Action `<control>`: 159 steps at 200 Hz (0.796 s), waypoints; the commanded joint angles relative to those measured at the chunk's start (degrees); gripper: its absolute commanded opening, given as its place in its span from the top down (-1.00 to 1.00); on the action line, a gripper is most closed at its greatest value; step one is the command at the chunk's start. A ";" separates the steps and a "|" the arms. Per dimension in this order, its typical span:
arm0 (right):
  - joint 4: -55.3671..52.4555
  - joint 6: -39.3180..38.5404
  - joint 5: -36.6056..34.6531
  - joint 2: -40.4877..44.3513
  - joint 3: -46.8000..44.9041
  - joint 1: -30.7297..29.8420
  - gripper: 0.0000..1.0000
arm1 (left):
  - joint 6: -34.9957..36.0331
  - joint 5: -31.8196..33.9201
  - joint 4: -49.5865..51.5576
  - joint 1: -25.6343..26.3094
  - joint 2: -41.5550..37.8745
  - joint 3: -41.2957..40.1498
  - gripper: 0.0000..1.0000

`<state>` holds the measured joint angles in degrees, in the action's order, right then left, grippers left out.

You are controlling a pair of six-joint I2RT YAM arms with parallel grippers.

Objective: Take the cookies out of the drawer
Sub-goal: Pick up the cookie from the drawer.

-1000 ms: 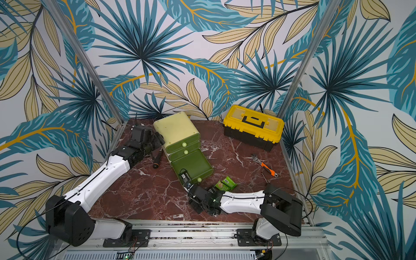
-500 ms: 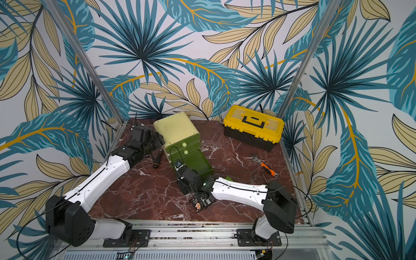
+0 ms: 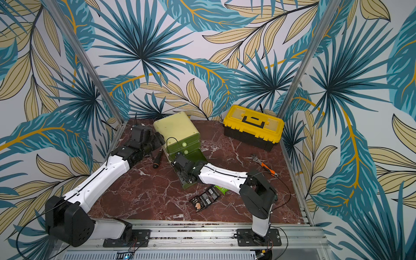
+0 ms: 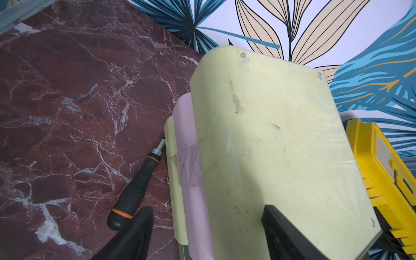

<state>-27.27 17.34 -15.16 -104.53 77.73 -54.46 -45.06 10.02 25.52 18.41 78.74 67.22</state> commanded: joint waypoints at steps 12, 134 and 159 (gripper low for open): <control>-2.36 -0.47 2.16 -3.27 1.27 1.31 -0.21 | 1.80 -3.56 -0.20 -0.21 -0.31 2.62 -0.67; -4.07 -1.95 6.69 -11.71 6.70 3.43 -0.21 | 1.11 -2.54 2.16 -0.18 2.43 1.07 -0.53; -4.29 -2.36 7.52 -13.25 7.94 3.52 -0.21 | 1.04 -2.52 2.17 -0.21 2.56 1.00 -0.51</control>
<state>-29.67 16.05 -8.91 -116.03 84.12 -51.05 -44.40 6.76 25.08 18.39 79.68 67.77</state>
